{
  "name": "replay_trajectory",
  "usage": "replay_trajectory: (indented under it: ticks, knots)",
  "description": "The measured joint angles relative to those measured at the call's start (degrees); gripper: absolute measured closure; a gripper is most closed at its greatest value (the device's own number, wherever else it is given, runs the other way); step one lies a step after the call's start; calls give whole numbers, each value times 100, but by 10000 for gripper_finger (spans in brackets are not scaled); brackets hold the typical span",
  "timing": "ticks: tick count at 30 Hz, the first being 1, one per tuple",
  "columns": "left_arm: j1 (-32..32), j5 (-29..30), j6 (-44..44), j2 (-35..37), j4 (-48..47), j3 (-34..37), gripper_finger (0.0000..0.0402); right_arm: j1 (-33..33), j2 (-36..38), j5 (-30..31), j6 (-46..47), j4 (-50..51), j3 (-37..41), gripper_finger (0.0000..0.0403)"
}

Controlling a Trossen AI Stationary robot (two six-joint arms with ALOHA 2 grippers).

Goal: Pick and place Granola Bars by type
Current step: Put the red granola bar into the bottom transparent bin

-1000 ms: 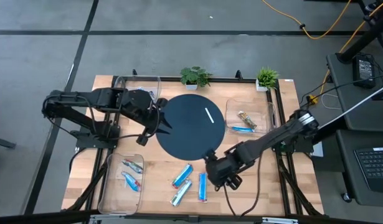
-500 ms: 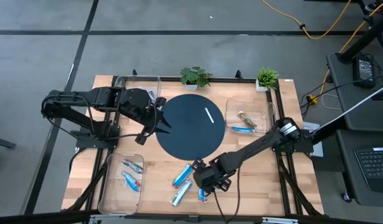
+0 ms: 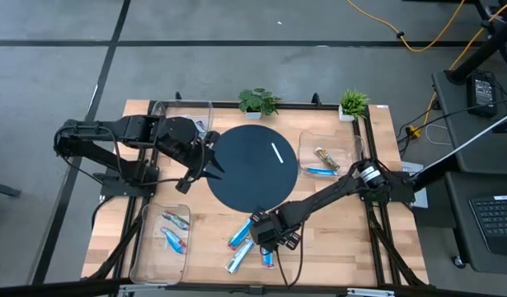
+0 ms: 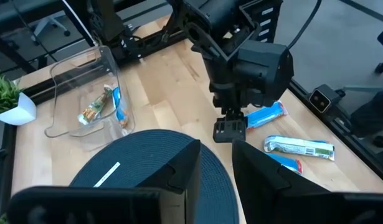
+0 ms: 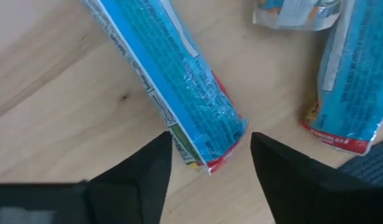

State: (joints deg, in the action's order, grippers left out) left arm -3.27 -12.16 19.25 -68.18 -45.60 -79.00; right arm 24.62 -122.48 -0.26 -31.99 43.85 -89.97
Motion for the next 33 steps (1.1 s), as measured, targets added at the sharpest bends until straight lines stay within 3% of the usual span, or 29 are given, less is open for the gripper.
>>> replay_trajectory:
  ticks: [6,17,27,33]
  knots:
    - [0,2,84,11,0,0,319,0,-8,-78,-2,1,0,241]
    - [0,26,106,11,0,0,318,-5,23,-408,108,50,0,391]
    - [-1,34,-122,11,-6,0,316,-167,734,182,2165,855,0,397]
    - [-216,11,-496,11,-458,4,319,-191,1472,1036,3552,1043,0,394]
